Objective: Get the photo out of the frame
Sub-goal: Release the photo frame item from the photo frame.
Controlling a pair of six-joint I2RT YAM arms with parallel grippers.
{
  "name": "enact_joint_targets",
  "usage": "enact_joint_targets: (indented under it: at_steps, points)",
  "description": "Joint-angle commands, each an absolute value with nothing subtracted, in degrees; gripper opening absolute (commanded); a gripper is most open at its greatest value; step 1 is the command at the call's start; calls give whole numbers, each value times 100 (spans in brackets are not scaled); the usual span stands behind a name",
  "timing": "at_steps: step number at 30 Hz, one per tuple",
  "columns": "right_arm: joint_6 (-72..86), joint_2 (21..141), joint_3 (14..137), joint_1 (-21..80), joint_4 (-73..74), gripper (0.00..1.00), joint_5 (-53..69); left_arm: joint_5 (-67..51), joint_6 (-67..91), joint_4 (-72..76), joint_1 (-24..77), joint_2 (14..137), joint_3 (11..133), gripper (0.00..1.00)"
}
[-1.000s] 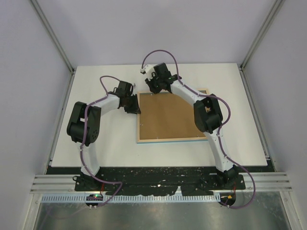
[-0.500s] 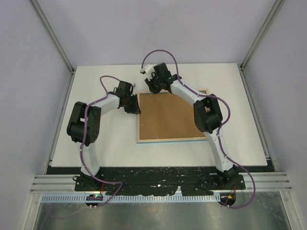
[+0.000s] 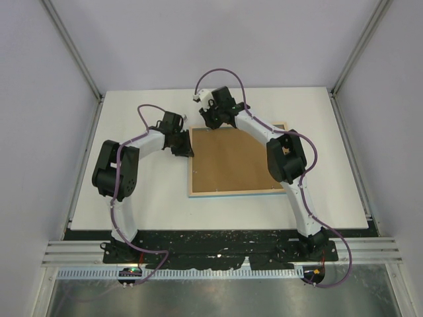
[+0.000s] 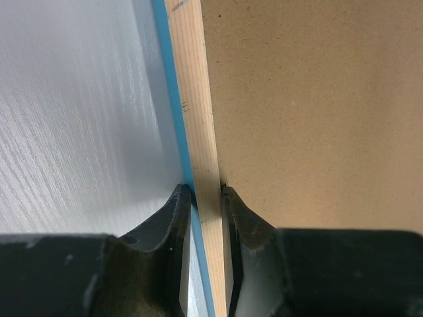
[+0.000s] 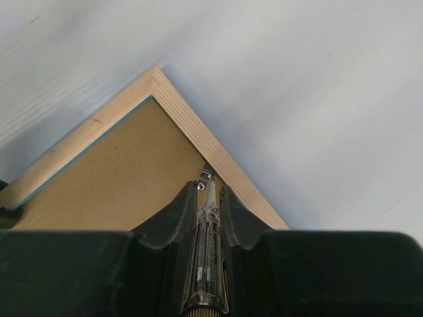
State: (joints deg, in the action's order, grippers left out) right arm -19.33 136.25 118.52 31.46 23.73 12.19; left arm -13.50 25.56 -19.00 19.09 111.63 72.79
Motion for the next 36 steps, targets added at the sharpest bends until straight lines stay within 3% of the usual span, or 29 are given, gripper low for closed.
enact_joint_targets:
  at_steps: [1, 17, 25, 36]
  points:
    - [-1872, 13553, 12111, 3322, 2399, 8, 1643, -1336, 2531, -1802, 1898, 11171, 7128, 19]
    - [-1968, 13535, 12155, 3357, 2470, 8, 1670, -1336, 2531, -1802, 1890, 11171, 7128, 19]
    - [-2136, 12676, 11989, 3357, 2531, 8, 1679, -1336, 2531, -1802, 1890, 11171, 7128, 19]
    - [-2583, 9689, 8791, 3349, 2478, 8, 2065, -1292, 2522, -1925, 1837, 11188, 7242, 25]
